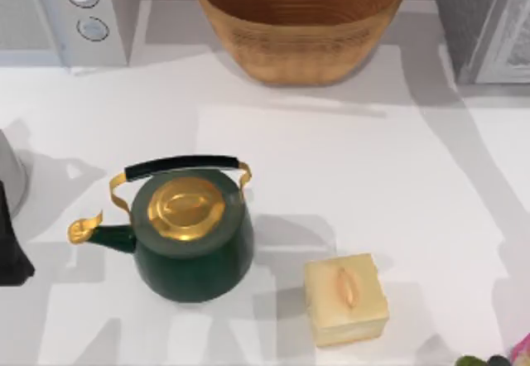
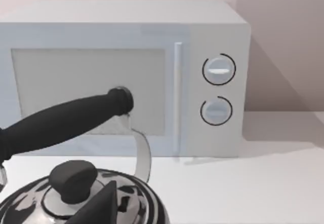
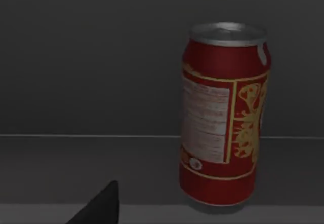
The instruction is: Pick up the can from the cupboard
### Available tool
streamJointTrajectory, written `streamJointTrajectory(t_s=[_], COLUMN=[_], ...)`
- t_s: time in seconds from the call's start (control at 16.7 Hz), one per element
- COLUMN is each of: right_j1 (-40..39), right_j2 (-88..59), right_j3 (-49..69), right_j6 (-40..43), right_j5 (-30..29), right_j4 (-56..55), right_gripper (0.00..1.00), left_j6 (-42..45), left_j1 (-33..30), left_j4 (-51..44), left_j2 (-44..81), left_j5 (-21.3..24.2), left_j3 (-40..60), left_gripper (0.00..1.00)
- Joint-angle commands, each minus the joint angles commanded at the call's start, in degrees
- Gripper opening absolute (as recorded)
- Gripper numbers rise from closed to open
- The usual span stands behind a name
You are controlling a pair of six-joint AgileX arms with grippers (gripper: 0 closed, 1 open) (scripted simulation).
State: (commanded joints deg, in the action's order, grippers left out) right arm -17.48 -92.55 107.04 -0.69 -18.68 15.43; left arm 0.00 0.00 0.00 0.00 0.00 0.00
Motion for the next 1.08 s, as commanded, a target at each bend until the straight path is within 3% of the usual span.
streamJointTrajectory(t_s=[0.48, 1.08], right_j1=[-0.70, 1.93], right_j2=[-2.31, -15.90], right_j3=[2.00, 19.15], right_j6=[0.00, 0.07], right_j5=[-1.32, 1.17], right_j4=[-1.25, 1.90], right_gripper=[1.00, 1.00], left_j6=[0.00, 0.00], left_j1=[0.00, 0.00], left_j4=[0.00, 0.00], left_j2=[0.00, 0.00], left_j5=[0.00, 0.00], left_j3=[0.00, 0.00], left_gripper=[1.00, 1.00])
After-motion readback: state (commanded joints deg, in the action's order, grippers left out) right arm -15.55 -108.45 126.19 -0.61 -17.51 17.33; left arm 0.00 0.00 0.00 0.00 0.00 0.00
